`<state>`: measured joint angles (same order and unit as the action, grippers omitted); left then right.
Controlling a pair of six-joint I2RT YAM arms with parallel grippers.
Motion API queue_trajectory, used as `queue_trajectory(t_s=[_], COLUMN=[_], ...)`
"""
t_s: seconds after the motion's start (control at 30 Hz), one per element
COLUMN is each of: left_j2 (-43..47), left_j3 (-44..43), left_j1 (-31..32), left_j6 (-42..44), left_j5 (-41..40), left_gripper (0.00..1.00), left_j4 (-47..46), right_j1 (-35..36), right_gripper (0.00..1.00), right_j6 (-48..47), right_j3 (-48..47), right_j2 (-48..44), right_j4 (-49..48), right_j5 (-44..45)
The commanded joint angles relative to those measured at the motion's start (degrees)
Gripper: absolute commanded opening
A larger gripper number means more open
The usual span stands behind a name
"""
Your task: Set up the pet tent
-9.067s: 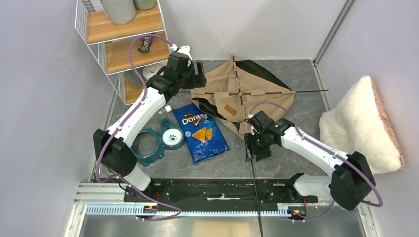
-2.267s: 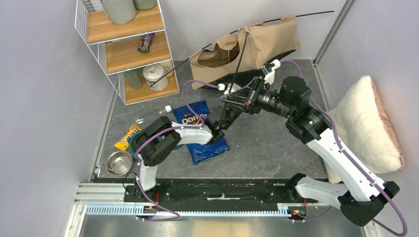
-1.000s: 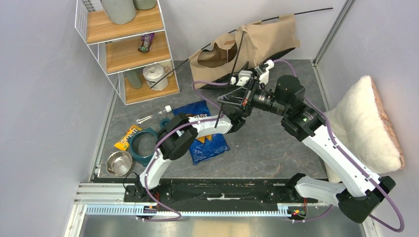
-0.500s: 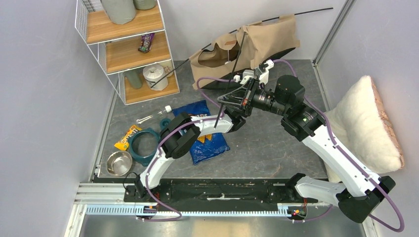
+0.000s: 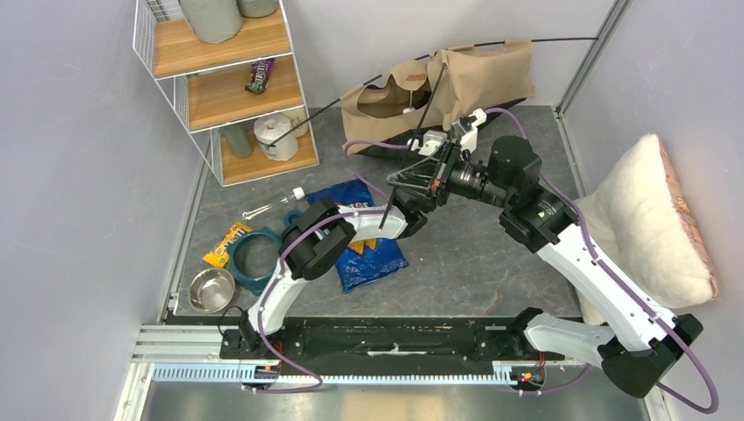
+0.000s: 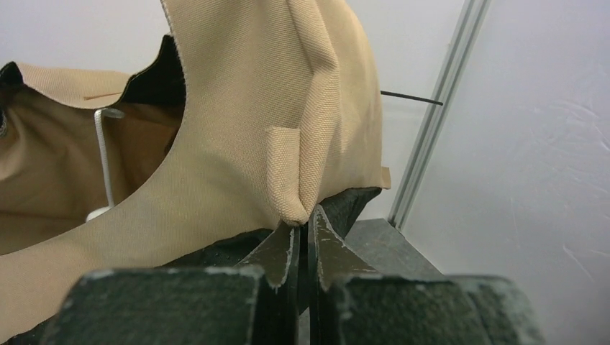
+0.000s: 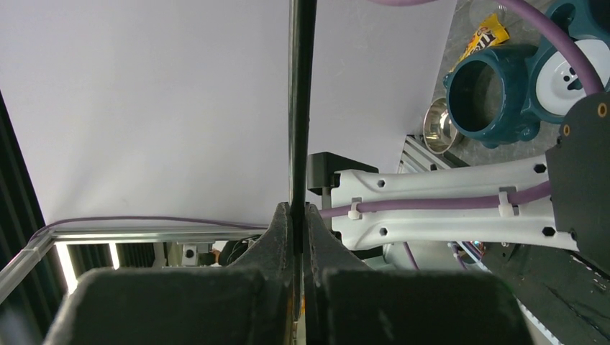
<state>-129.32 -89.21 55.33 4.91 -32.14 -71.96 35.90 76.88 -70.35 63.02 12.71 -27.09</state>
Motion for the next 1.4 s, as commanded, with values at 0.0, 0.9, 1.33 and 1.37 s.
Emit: queue_trajectory(t_s=[0.0, 0.9, 1.33, 1.37], left_j2=[5.9, 26.8, 35.1, 36.1], left_j3=[4.3, 36.1, 46.5, 47.4], left_j1=[-1.2, -3.0, -3.0, -3.0], left_j6=[-7.5, -16.5, -20.7, -21.4], left_j5=[4.4, 26.3, 34.5, 34.9], left_gripper=[0.02, 0.02, 0.02, 0.02], left_j4=[-4.0, -4.6, 1.2, 2.6], right_j1=[-0.3, -2.4, -2.5, -2.4], right_gripper=[0.00, 0.00, 0.00, 0.00], right_j6=[-1.7, -17.6, -16.8, -17.2], right_j3=[1.0, 16.4, 19.0, 18.8], right_j2=[-1.7, -12.2, -10.8, -10.7], right_j4=[1.0, 12.3, 1.9, 0.4], right_j5=[3.2, 17.9, 19.6, 20.1])
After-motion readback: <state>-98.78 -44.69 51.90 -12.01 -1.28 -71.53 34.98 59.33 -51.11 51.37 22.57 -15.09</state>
